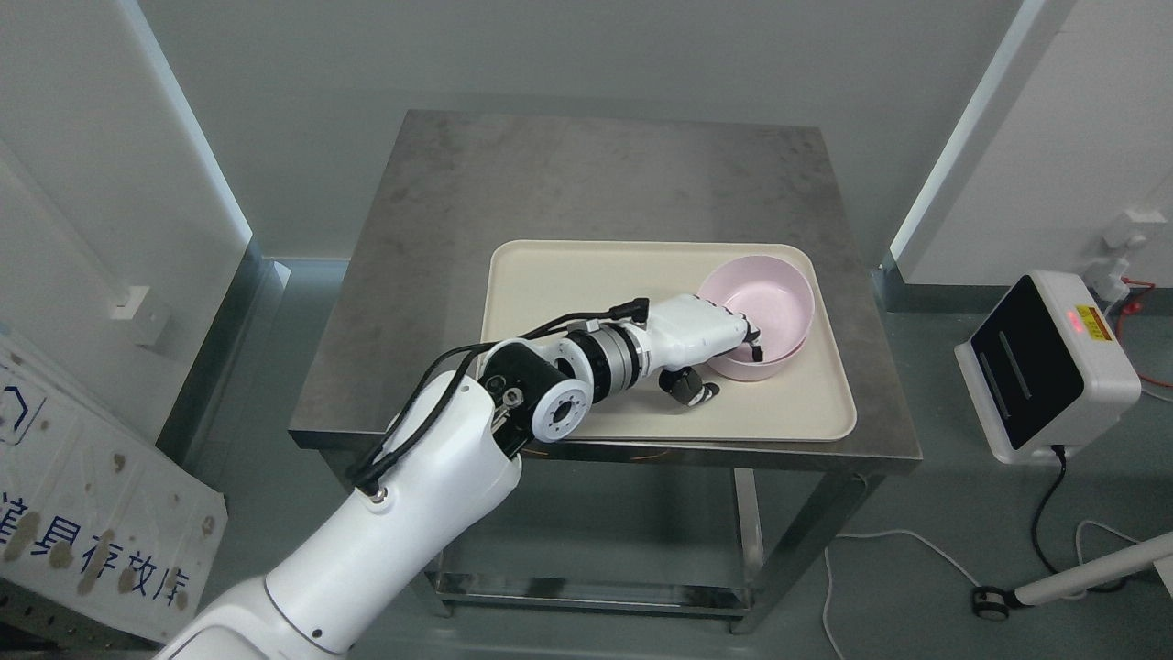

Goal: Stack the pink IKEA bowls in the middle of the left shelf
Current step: 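Grasp the stacked pink bowls with the left hand and lift them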

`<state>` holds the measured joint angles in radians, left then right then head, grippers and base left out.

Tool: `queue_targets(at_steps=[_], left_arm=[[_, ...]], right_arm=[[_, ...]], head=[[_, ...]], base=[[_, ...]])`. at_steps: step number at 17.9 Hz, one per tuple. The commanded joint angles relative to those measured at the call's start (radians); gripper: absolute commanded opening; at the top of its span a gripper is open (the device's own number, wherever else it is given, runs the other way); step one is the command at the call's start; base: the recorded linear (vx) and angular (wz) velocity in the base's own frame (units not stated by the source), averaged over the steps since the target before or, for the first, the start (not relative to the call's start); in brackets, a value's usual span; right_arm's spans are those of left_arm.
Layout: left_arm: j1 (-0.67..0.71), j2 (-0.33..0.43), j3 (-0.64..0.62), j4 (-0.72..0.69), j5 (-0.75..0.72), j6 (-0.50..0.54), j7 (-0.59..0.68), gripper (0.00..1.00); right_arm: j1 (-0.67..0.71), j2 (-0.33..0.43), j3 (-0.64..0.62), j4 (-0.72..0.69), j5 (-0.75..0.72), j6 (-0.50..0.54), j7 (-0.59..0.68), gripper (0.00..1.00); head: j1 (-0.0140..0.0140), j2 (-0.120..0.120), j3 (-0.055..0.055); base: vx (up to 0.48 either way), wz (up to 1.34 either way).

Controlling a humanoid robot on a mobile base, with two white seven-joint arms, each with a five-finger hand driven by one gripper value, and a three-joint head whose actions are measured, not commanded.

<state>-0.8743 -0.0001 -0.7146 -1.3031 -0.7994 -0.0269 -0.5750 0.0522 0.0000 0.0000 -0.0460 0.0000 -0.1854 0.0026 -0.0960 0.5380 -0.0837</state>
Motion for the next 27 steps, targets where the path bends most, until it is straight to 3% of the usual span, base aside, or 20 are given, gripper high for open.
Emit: queue_targets(at_steps=[1, 4, 7, 13, 19, 27], left_arm=[[0.001, 0.018, 0.081, -0.016, -0.009, -0.07, 0.03, 0.1], [0.001, 0.018, 0.095, -0.016, -0.009, -0.073, 0.032, 0.02], [0.001, 0.018, 0.144, -0.019, -0.006, -0.106, 0.038, 0.01], [0.018, 0.018, 0.388, -0.128, 0.132, -0.28, 0.014, 0.01], [0.136, 0.018, 0.524, -0.202, 0.23, -0.458, -0.019, 0.02], [0.153, 0.018, 0.563, -0.209, 0.264, -0.47, -0.017, 0.02]], right_arm=[[0.0, -0.017, -0.009, 0.0, 0.008, 0.0, 0.0, 1.0], [0.0, -0.017, -0.009, 0.0, 0.008, 0.0, 0.0, 1.0], [0.0, -0.017, -0.009, 0.0, 0.008, 0.0, 0.0, 1.0], [0.0, -0.017, -0.009, 0.0, 0.008, 0.0, 0.0, 1.0], [0.0, -0.017, -0.009, 0.0, 0.008, 0.0, 0.0, 1.0], [0.0, -0.017, -0.011, 0.0, 0.008, 0.0, 0.0, 1.0]], head=[[0.0, 0.0, 0.0], [0.0, 0.0, 0.0], [0.0, 0.0, 0.0], [0.0, 0.0, 0.0], [0.0, 0.0, 0.0], [0.0, 0.0, 0.0]], base=[[0.0, 0.0], [0.0, 0.0], [0.0, 0.0], [0.0, 0.0], [0.0, 0.0], [0.0, 0.0]])
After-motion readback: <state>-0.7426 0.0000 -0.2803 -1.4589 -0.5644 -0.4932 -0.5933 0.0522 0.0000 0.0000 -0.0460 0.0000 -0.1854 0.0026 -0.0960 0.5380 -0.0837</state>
